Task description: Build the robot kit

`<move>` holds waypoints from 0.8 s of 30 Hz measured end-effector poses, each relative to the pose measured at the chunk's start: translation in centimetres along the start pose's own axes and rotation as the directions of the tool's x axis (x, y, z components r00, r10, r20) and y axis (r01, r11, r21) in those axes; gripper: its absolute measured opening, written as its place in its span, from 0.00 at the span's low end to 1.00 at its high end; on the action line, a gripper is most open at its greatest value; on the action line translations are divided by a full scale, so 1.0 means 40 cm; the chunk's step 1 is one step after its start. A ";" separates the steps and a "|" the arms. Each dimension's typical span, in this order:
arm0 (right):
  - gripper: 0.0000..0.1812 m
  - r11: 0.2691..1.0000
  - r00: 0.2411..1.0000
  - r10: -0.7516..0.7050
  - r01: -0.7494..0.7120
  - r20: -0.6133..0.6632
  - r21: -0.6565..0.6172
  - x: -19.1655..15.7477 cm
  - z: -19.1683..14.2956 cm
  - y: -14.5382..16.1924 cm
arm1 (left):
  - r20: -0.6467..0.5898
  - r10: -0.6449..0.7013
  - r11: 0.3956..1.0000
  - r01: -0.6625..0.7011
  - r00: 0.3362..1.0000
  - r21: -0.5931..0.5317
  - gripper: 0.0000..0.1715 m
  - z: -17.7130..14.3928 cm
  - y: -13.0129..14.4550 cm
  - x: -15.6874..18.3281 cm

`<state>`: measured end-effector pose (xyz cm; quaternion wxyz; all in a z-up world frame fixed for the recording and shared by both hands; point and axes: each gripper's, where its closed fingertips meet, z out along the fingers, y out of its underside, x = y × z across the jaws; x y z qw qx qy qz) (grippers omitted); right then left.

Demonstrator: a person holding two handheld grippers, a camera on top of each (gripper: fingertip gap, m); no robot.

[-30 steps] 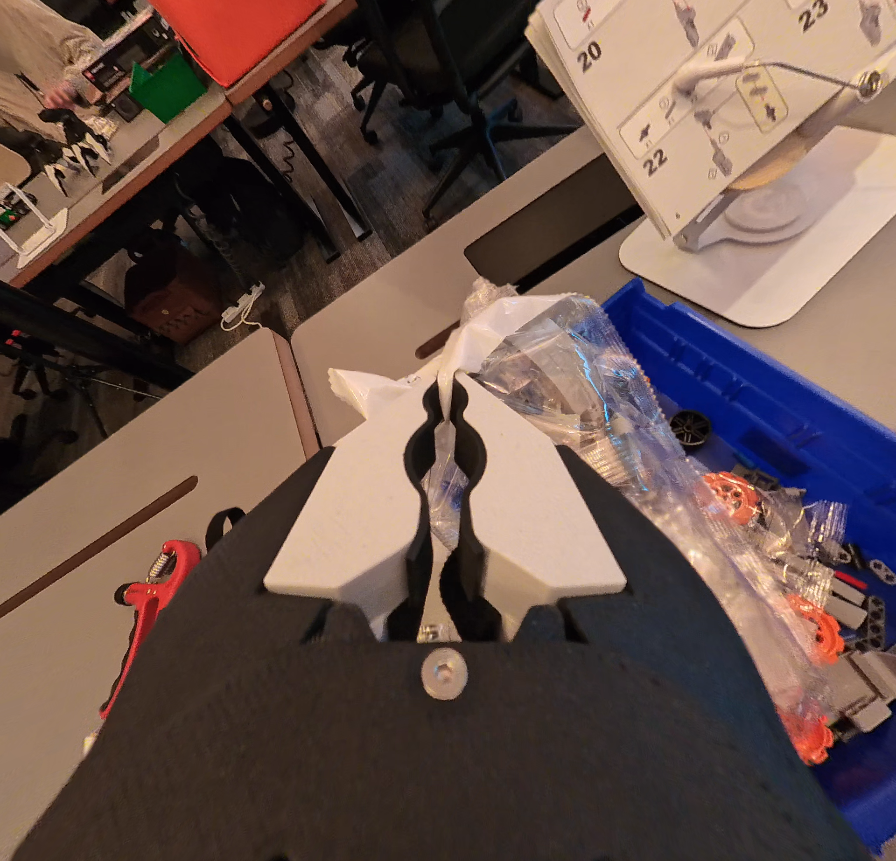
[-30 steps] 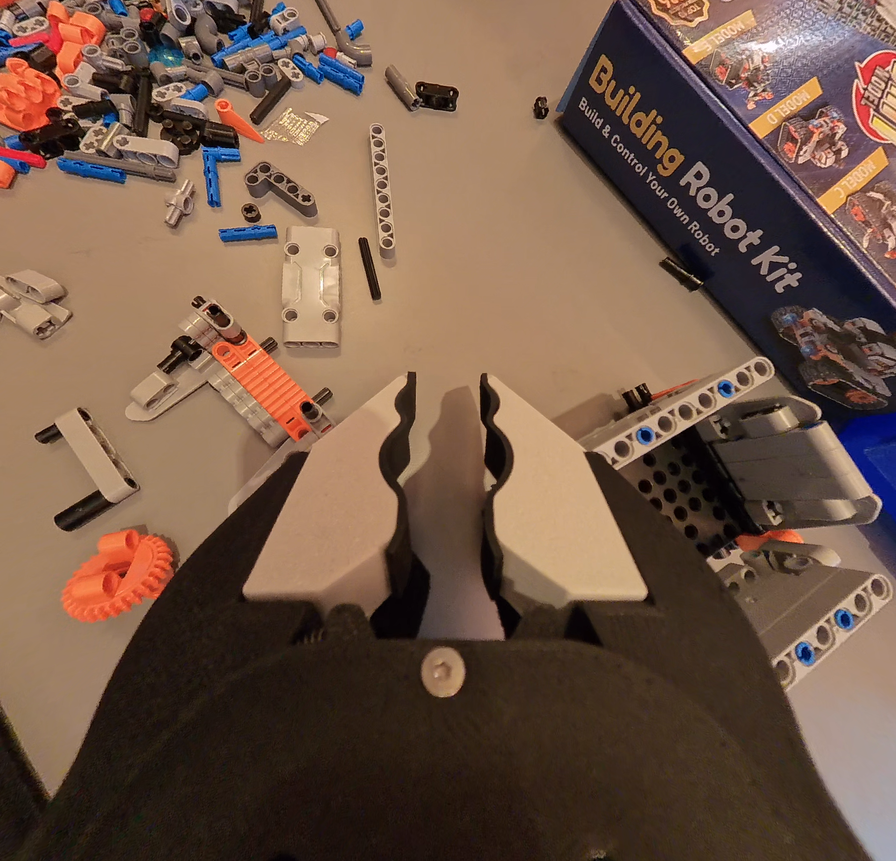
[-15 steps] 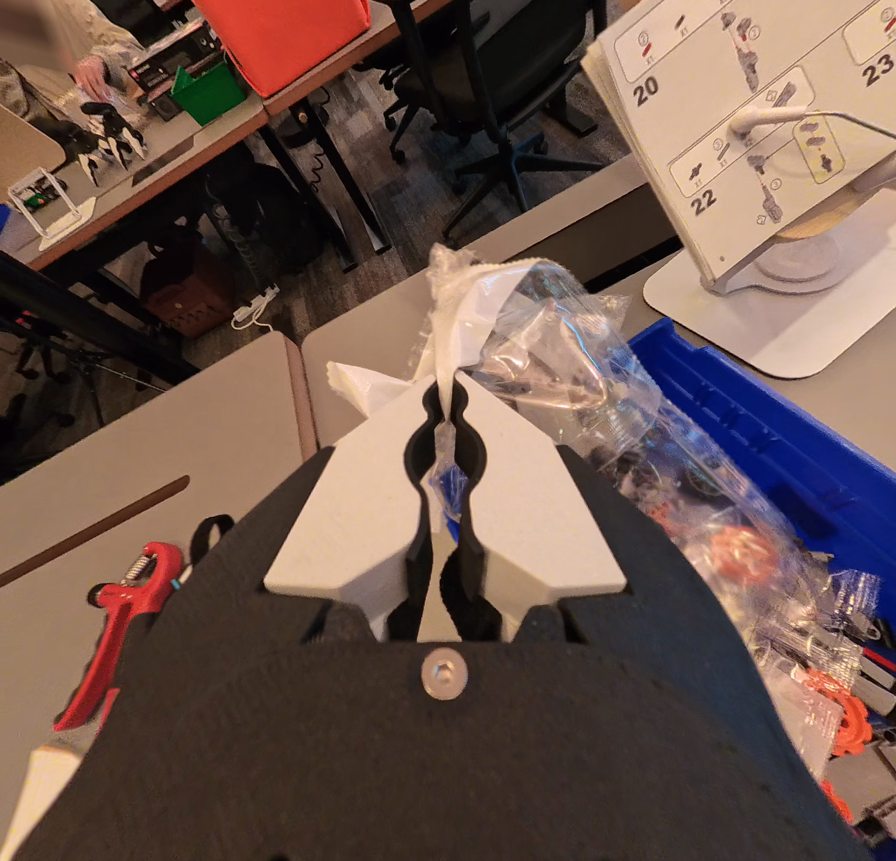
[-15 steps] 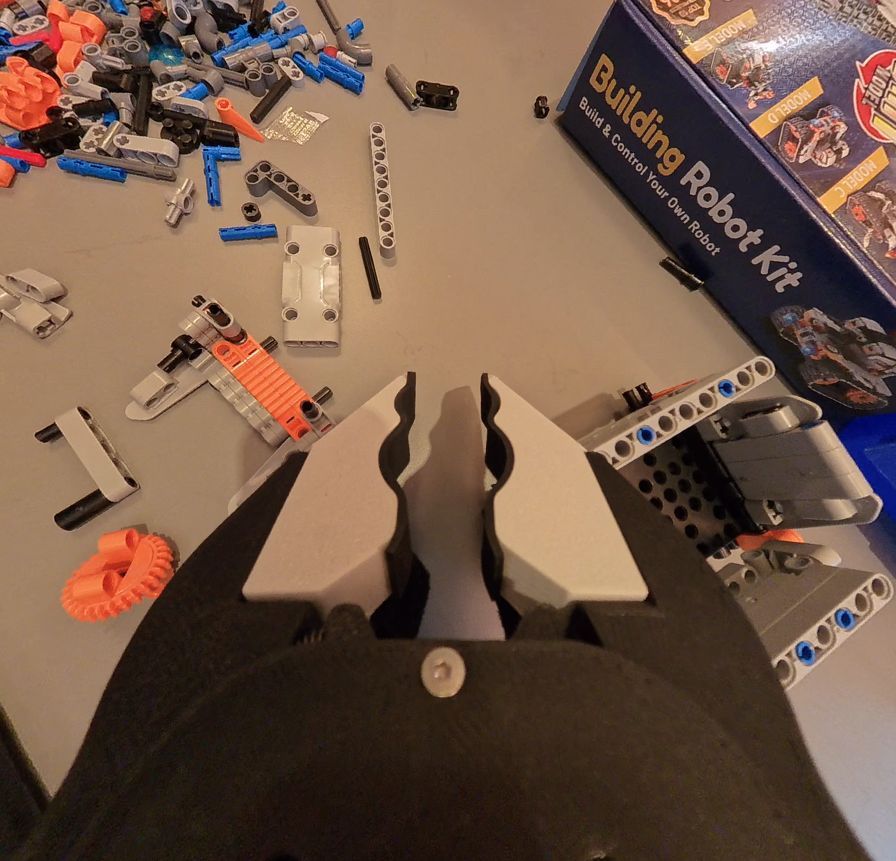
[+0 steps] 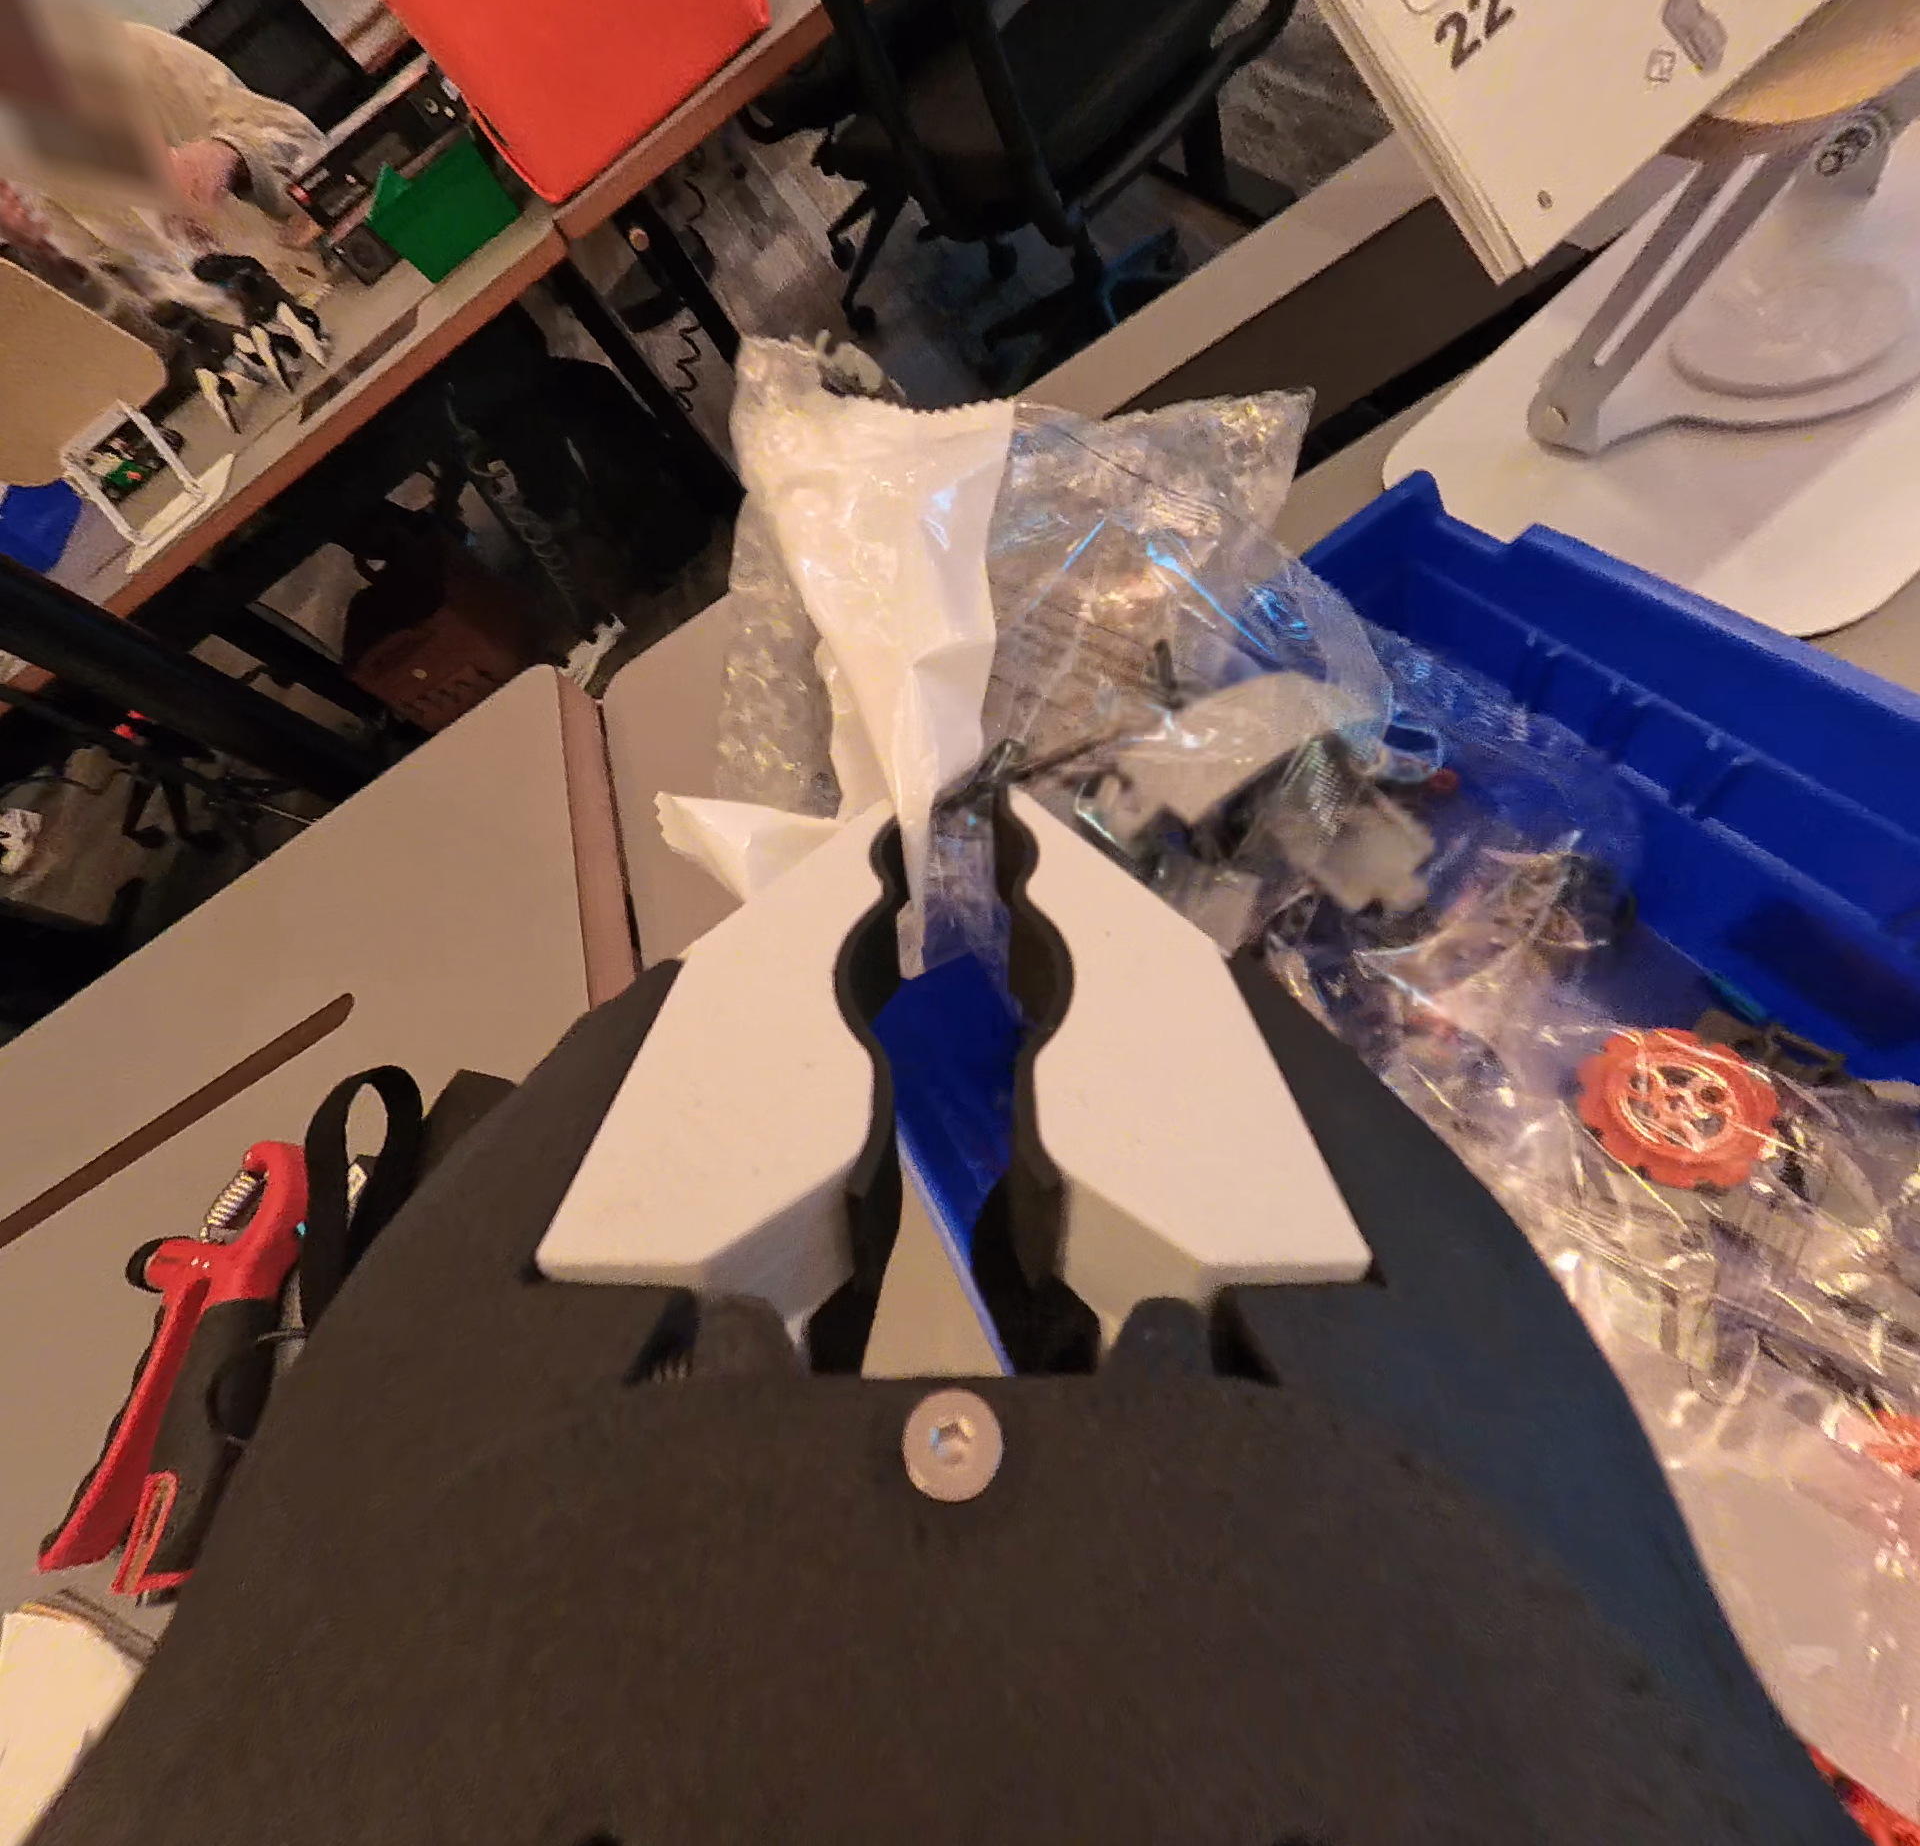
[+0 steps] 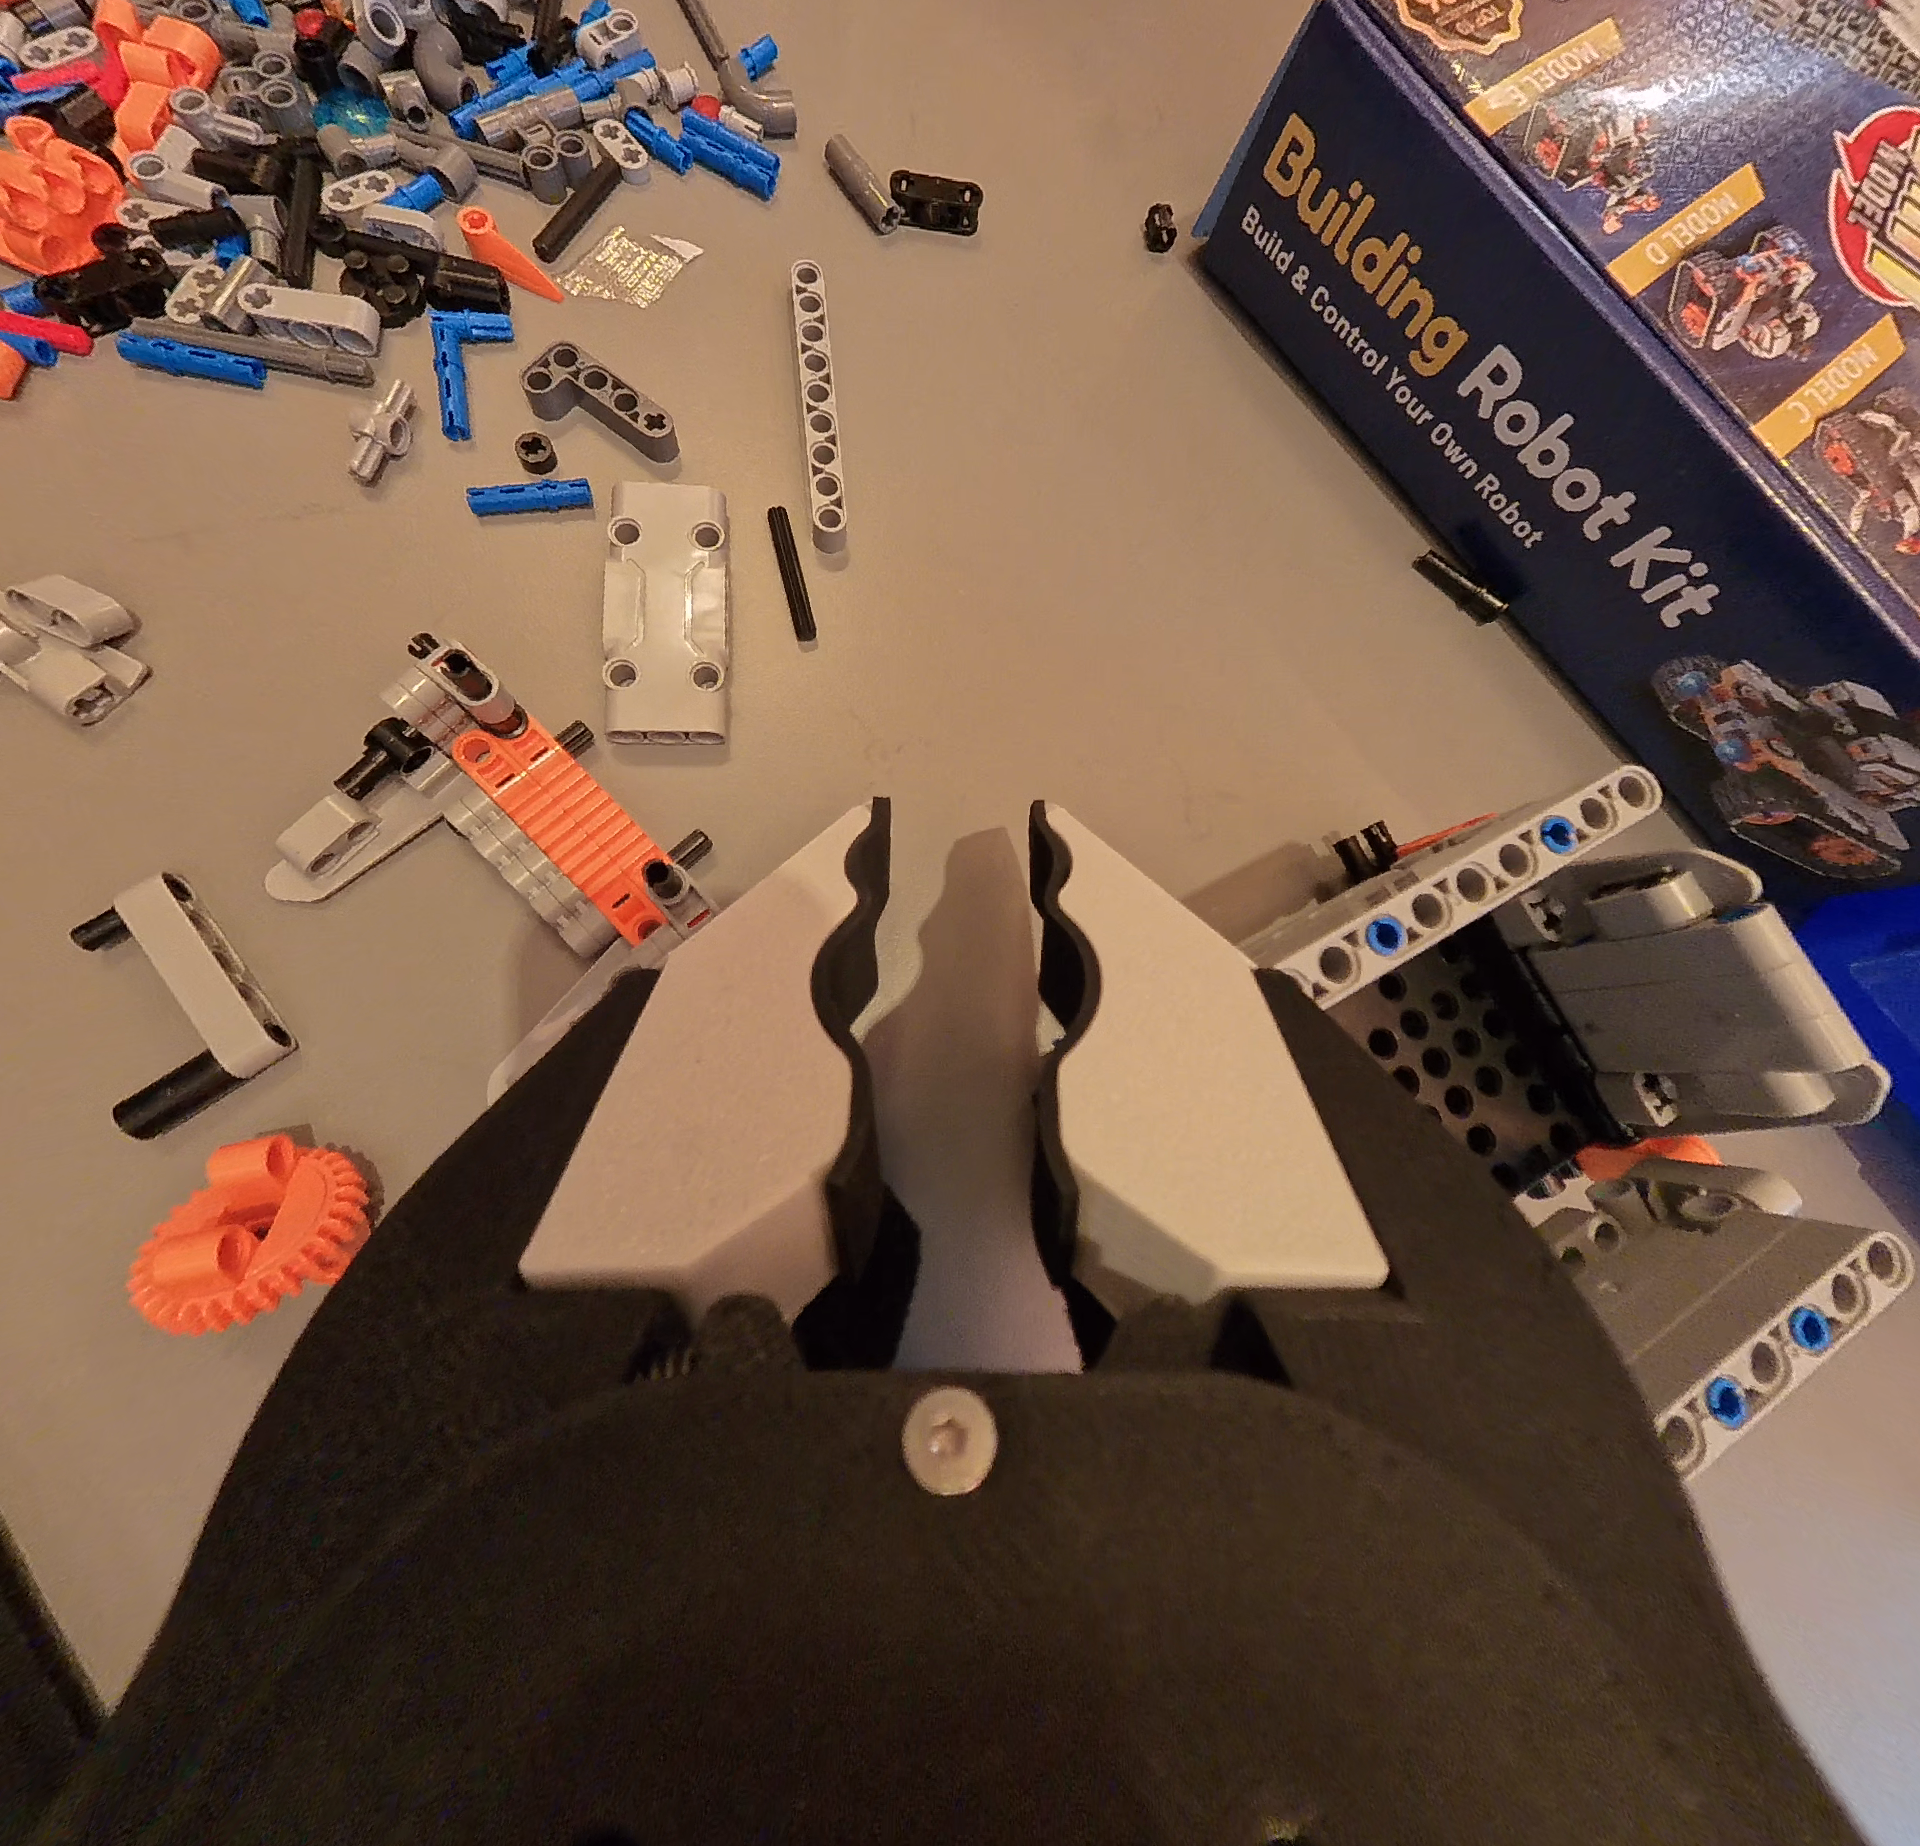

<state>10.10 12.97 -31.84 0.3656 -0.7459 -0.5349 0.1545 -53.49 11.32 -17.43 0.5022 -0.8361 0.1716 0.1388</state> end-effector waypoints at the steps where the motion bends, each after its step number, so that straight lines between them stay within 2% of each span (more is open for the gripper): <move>1: 0.14 1.000 1.000 -0.001 0.001 0.000 -0.001 0.000 0.000 0.000 | -0.015 -0.001 1.000 0.001 1.000 -0.008 0.10 -0.005 0.001 0.006; 5: 0.14 1.000 1.000 -0.003 0.003 -0.001 -0.004 -0.001 0.000 0.001 | -0.030 0.037 0.998 -0.039 0.999 -0.047 0.11 -0.027 0.008 0.009; 11: 0.14 1.000 1.000 -0.004 0.004 0.001 -0.005 -0.002 0.001 0.001 | -0.085 0.028 0.995 -0.036 0.996 -0.097 0.14 -0.052 0.022 0.015; 18: 0.14 1.000 1.000 -0.003 0.003 0.001 -0.006 -0.002 0.000 0.002 | -0.117 0.056 0.995 -0.066 0.992 -0.079 0.21 -0.127 -0.019 0.024; 19: 0.14 1.000 1.000 -0.003 0.003 0.001 -0.006 -0.002 0.000 0.002 | -0.139 0.079 0.995 -0.087 0.987 -0.054 0.21 -0.148 -0.038 0.036; 21: 0.14 1.000 1.000 -0.003 0.003 0.001 -0.006 -0.002 0.001 0.002 | -0.276 0.116 0.990 -0.132 0.954 -0.041 0.18 -0.190 -0.057 0.105; 24: 0.14 1.000 1.000 -0.003 0.003 0.001 -0.007 -0.001 0.001 0.002 | -0.511 0.146 0.959 -0.248 0.847 -0.136 0.19 -0.216 -0.005 0.261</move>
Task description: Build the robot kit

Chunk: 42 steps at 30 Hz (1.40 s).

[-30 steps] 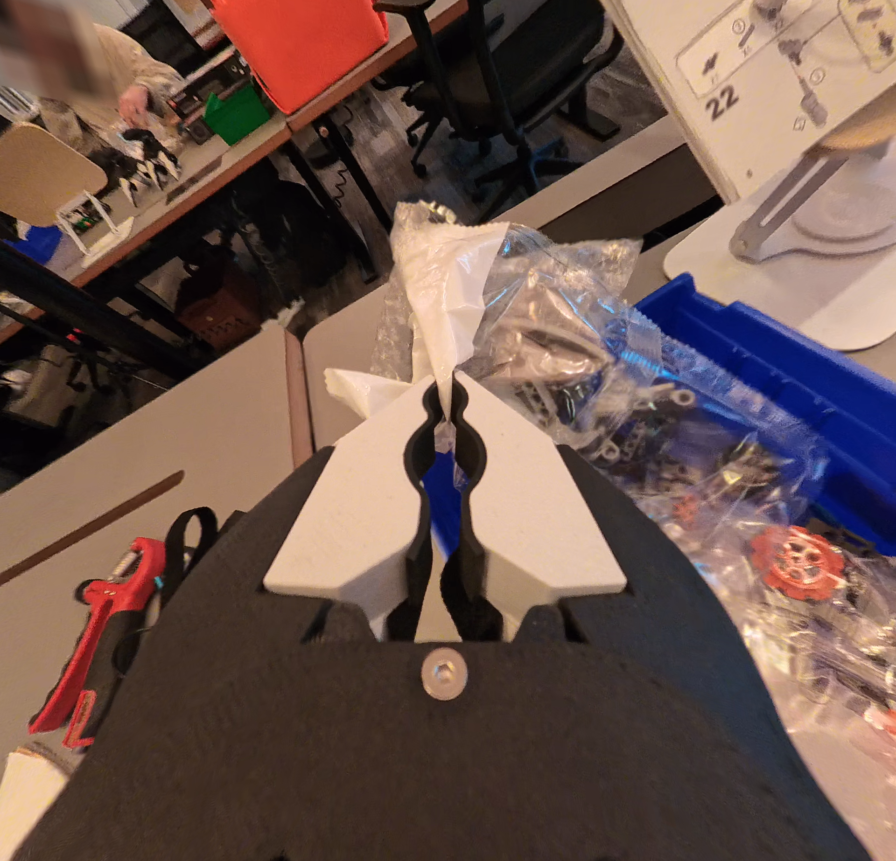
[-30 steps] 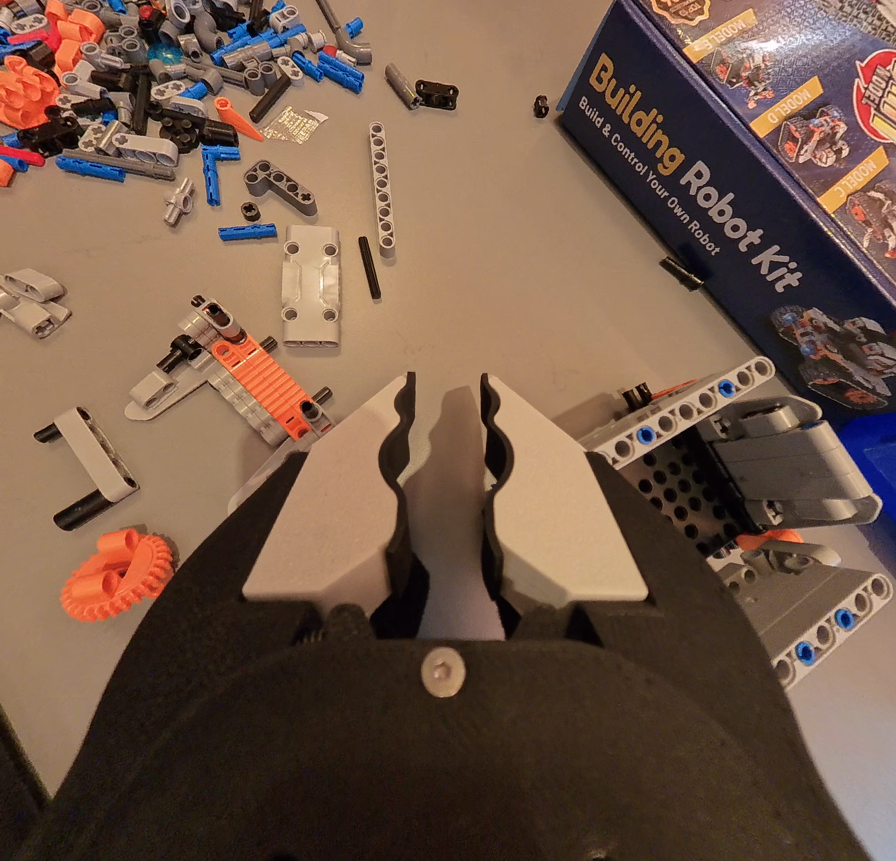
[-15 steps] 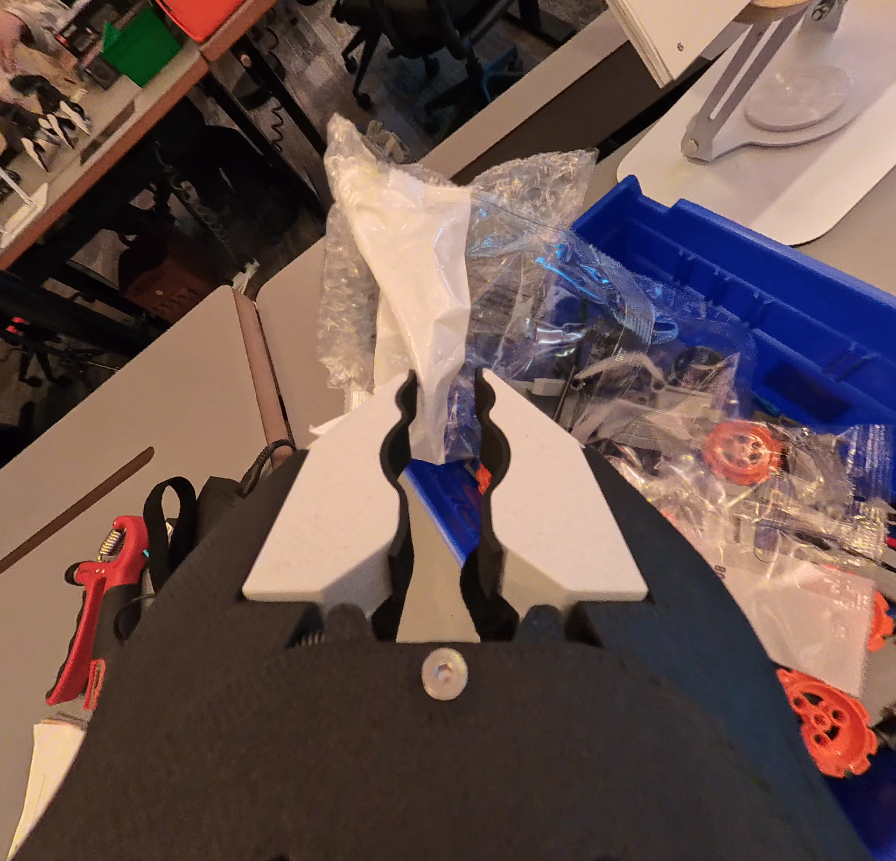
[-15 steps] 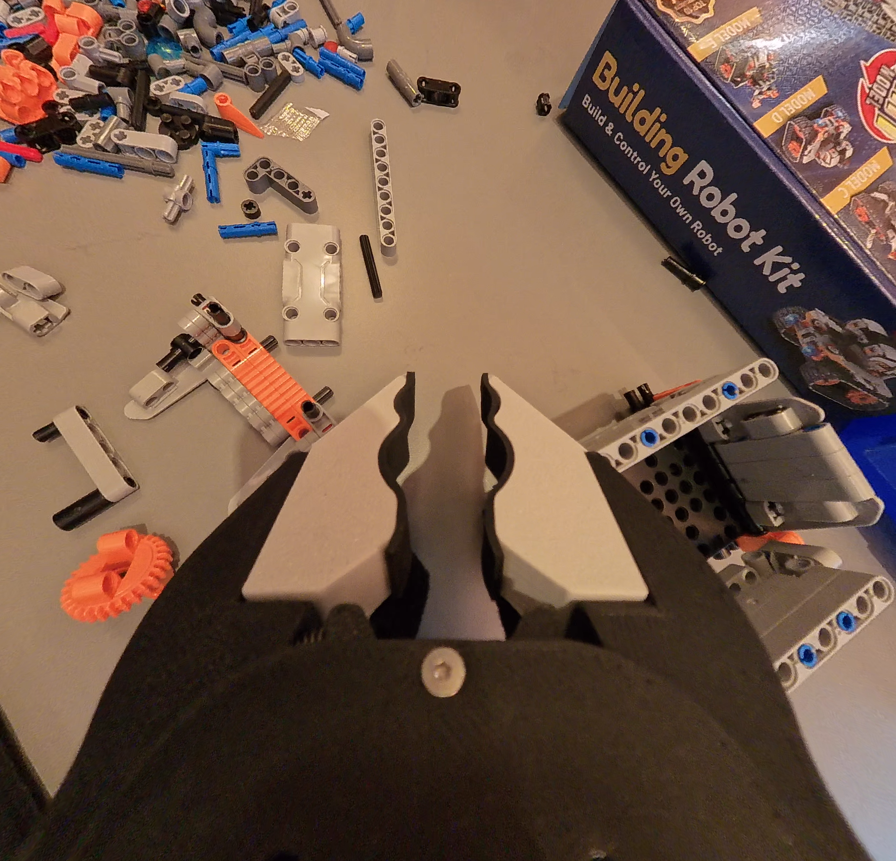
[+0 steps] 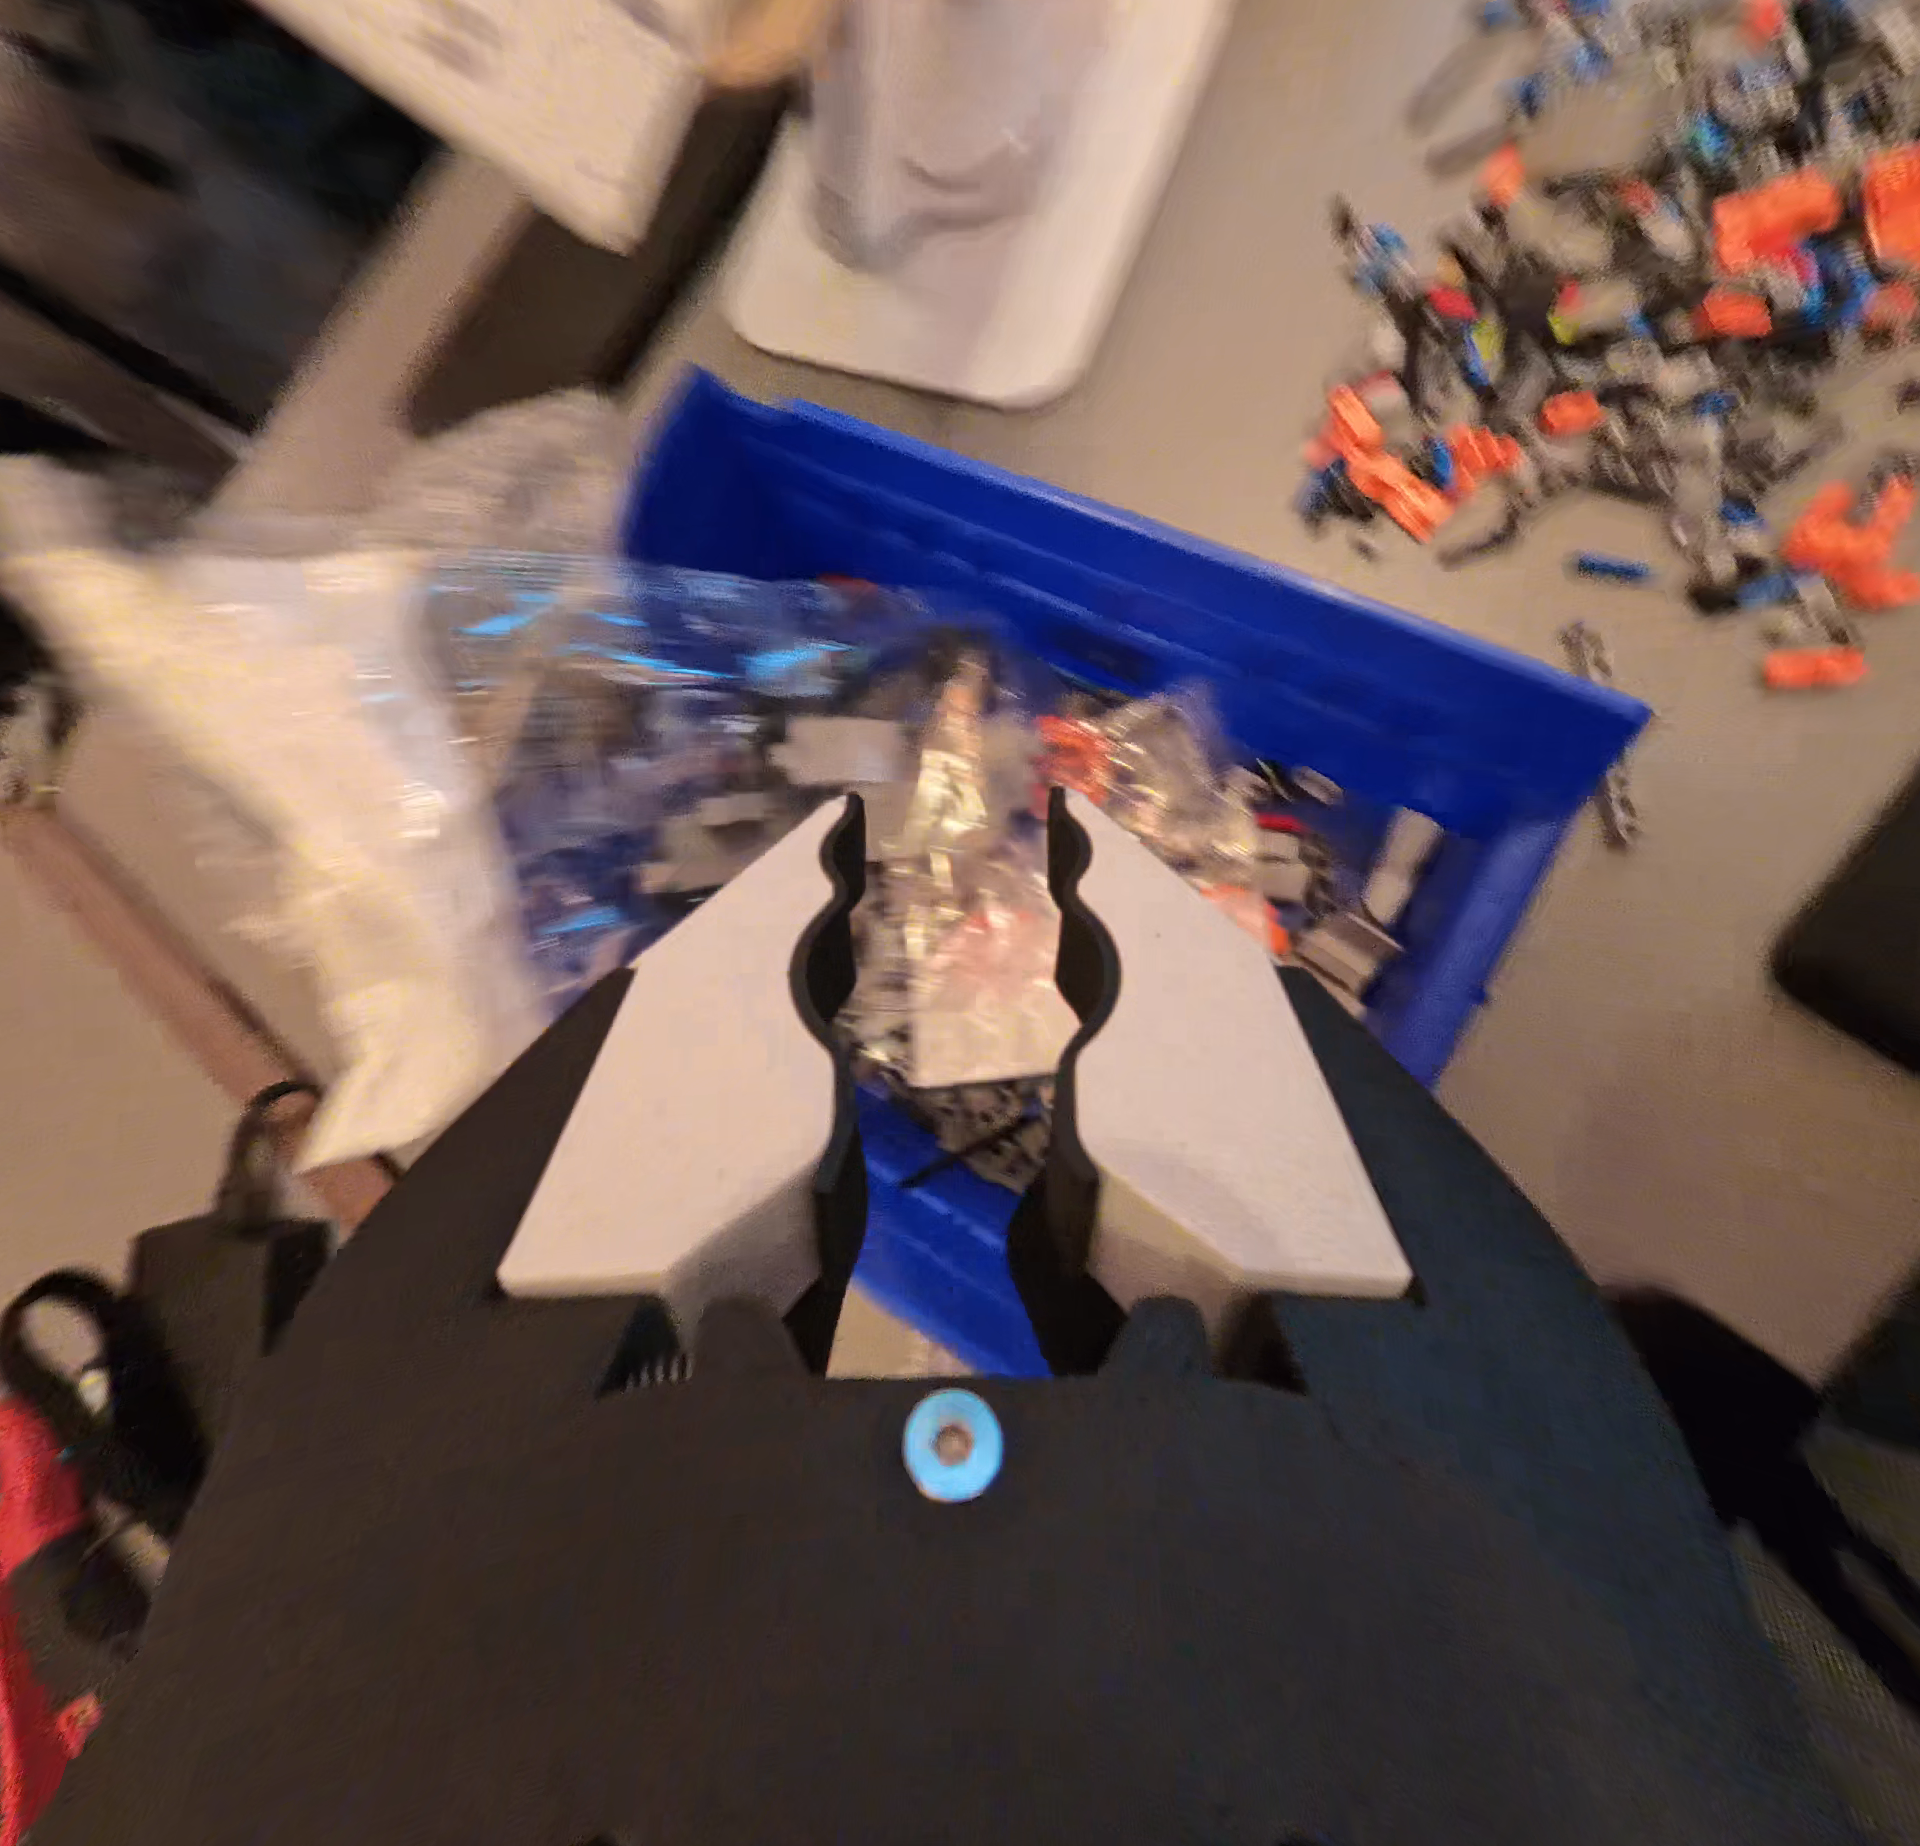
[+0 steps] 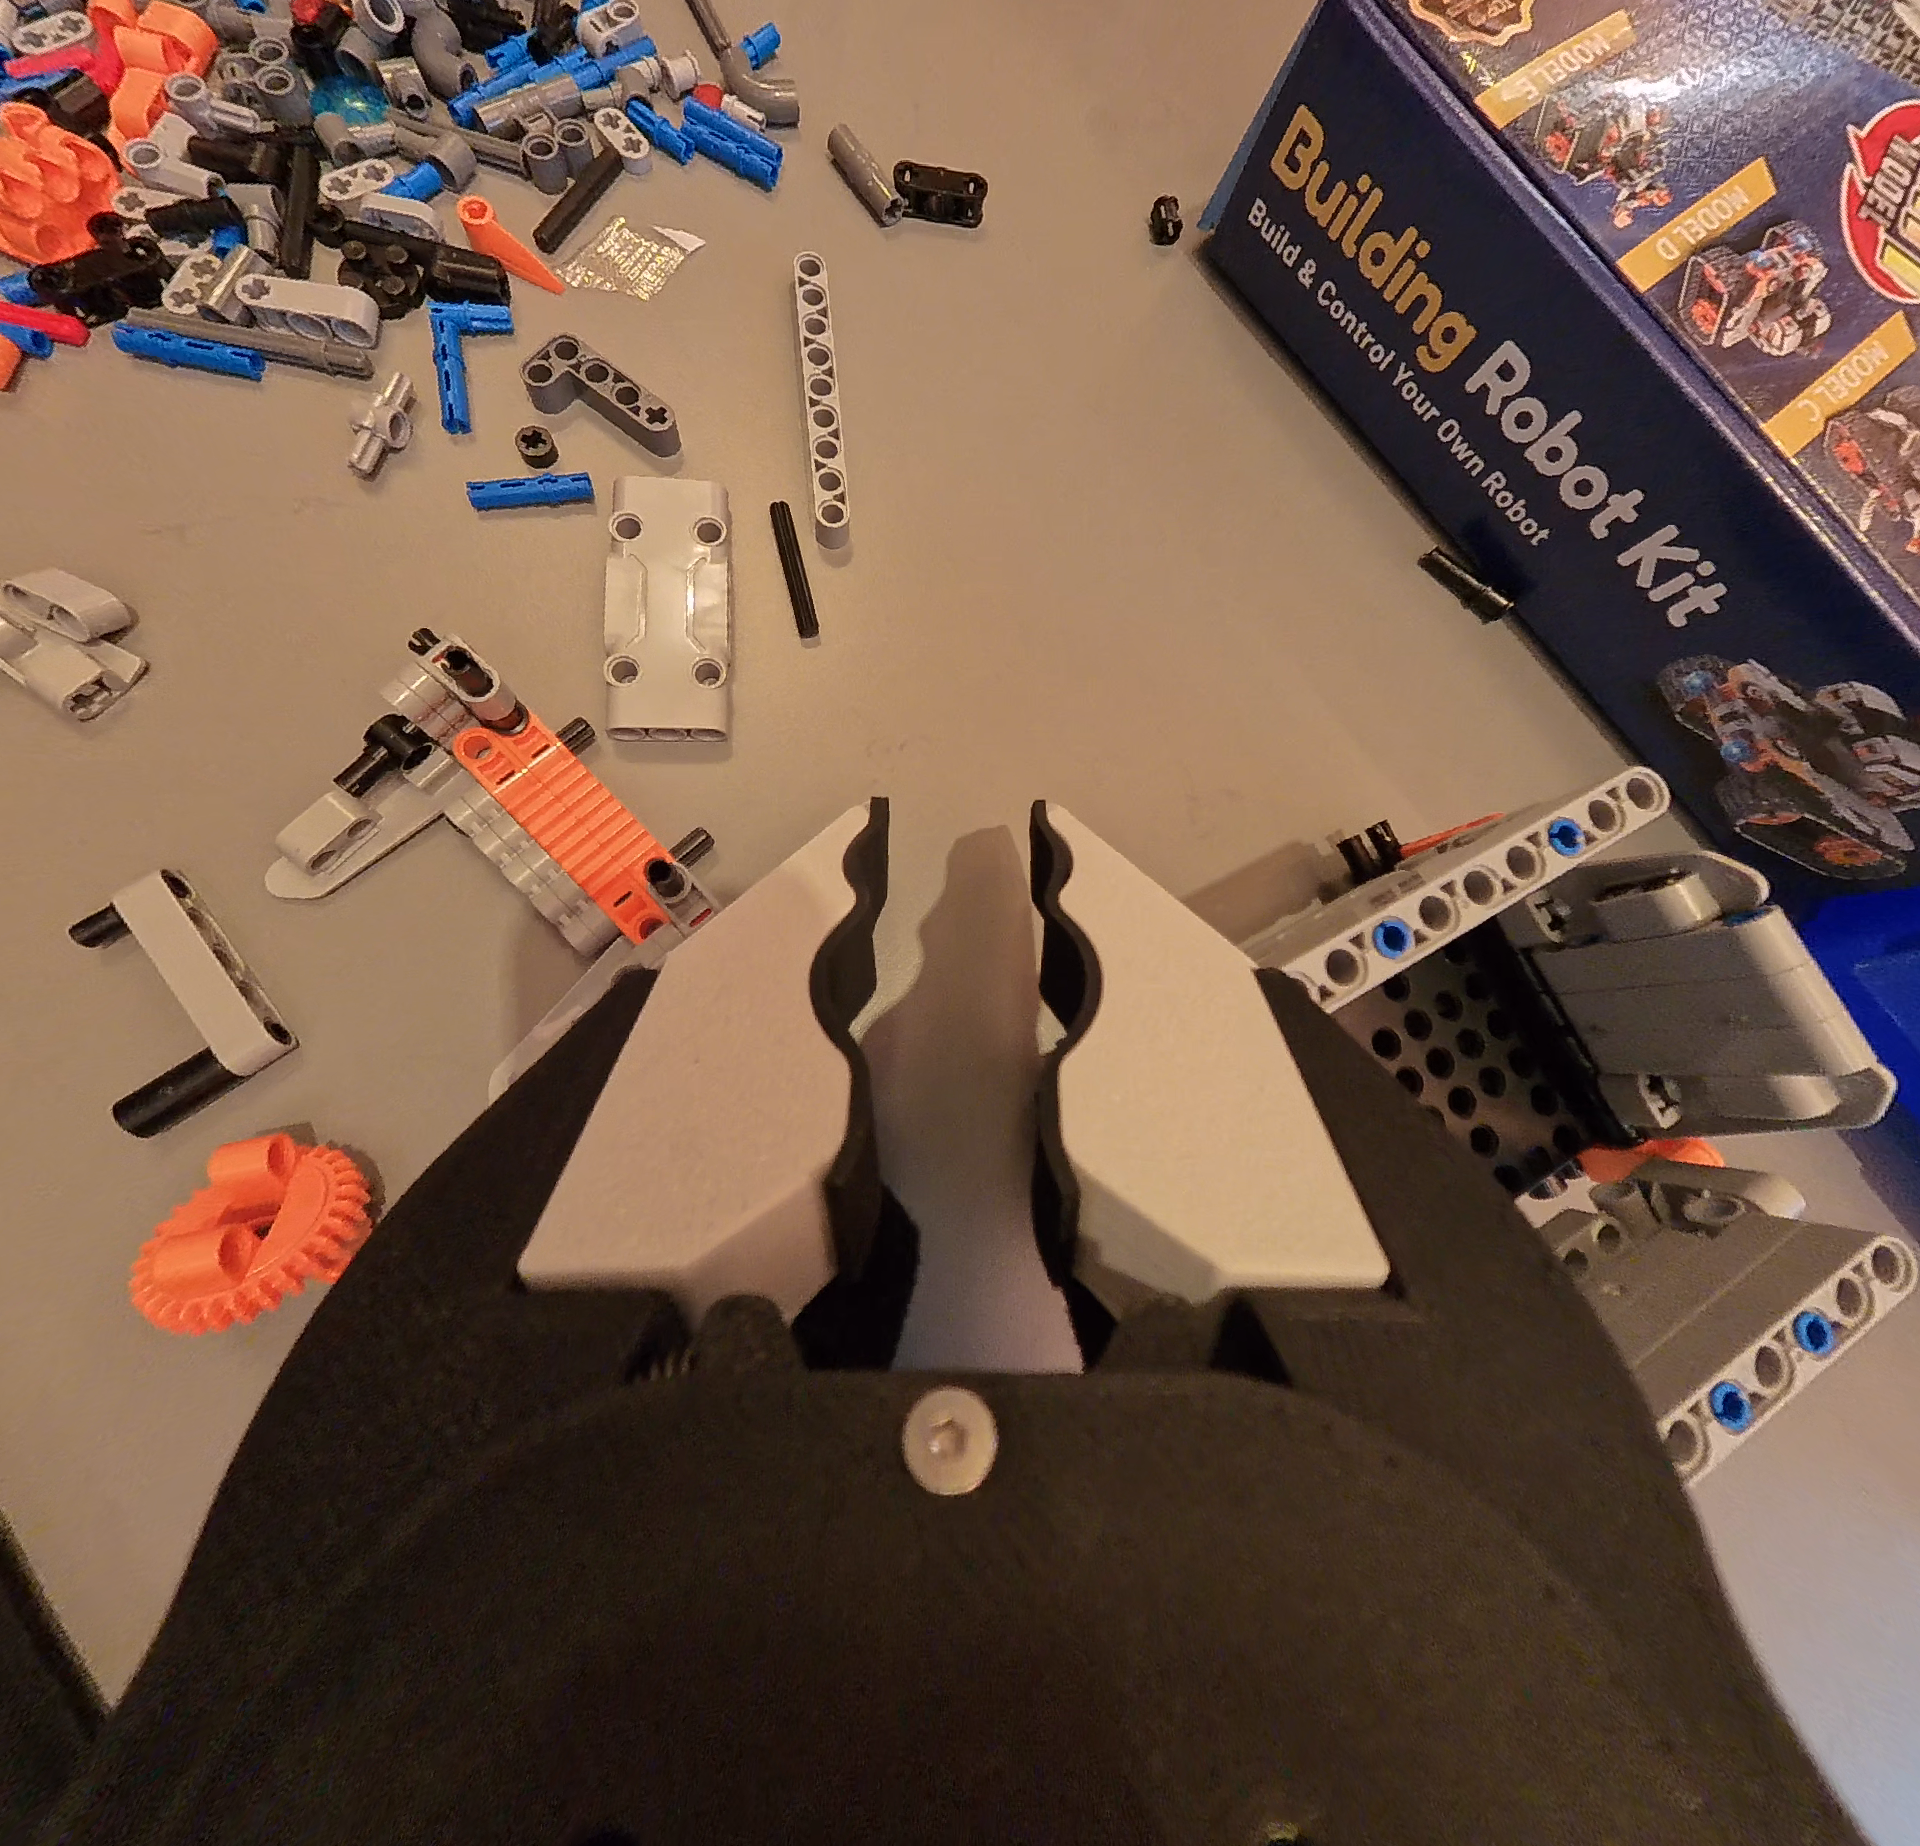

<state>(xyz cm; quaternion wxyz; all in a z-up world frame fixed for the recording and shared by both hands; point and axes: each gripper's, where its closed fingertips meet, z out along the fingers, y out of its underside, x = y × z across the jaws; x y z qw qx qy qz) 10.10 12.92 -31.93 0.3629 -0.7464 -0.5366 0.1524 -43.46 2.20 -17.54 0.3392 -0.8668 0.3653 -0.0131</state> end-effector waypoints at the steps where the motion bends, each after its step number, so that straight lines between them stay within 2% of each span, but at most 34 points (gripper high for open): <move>1: 0.14 1.000 1.000 0.000 0.000 0.000 0.000 0.000 0.000 0.000 | -0.036 0.028 0.997 -0.031 0.999 -0.065 0.20 0.036 0.019 0.038; 4: 0.14 1.000 1.000 -0.001 0.001 -0.001 0.000 0.000 -0.001 0.000 | -0.144 0.031 0.972 -0.063 0.989 -0.228 0.28 0.152 0.089 0.139; 7: 0.14 1.000 1.000 0.001 -0.001 0.000 0.003 0.000 -0.002 0.000 | -0.188 -0.019 0.950 -0.041 0.982 -0.310 0.31 0.237 0.135 0.194; 9: 0.14 1.000 1.000 0.001 -0.001 0.001 0.004 -0.001 -0.002 0.000 | -0.156 -0.026 0.934 -0.032 0.987 -0.356 0.30 0.272 0.160 0.197; 10: 0.14 1.000 1.000 0.001 -0.001 0.000 0.003 -0.001 -0.002 0.000 | -0.123 -0.009 0.927 -0.038 0.992 -0.373 0.26 0.283 0.169 0.189; 12: 0.14 1.000 1.000 0.002 -0.002 0.001 0.004 0.000 -0.003 0.000 | -0.101 0.004 0.932 -0.040 0.995 -0.361 0.02 0.286 0.170 0.185; 13: 0.14 1.000 1.000 0.002 -0.002 0.001 0.004 0.000 -0.003 0.000 | -0.079 -0.007 0.940 -0.020 0.997 -0.339 0.01 0.285 0.163 0.174; 18: 0.14 1.000 1.000 0.003 -0.003 0.002 0.004 0.000 -0.002 0.000 | 0.025 -0.029 0.950 0.036 0.999 -0.311 0.00 0.247 0.165 0.091; 22: 0.14 1.000 1.000 0.003 -0.003 0.000 0.002 0.001 -0.001 0.000 | 0.163 0.009 0.950 0.043 0.987 -0.311 0.00 0.200 0.169 -0.008; 27: 0.14 1.000 1.000 0.007 -0.007 -0.001 0.004 0.002 -0.001 0.000 | 0.231 0.000 0.951 0.071 0.973 -0.301 0.00 0.184 0.181 -0.088; 31: 0.14 1.000 1.000 0.009 -0.009 -0.003 0.004 0.004 0.000 0.000 | 0.230 0.000 0.946 0.074 0.973 -0.315 0.00 0.214 0.195 -0.114; 38: 0.14 1.000 1.000 0.011 -0.011 -0.005 0.004 0.006 0.001 0.000 | 0.246 0.013 0.952 0.064 0.969 -0.301 0.00 0.261 0.168 -0.156; 42: 0.14 1.000 1.000 0.010 -0.010 -0.004 0.001 0.005 0.003 0.001 | 0.202 0.007 0.931 0.068 0.979 -0.359 0.00 0.287 0.179 -0.153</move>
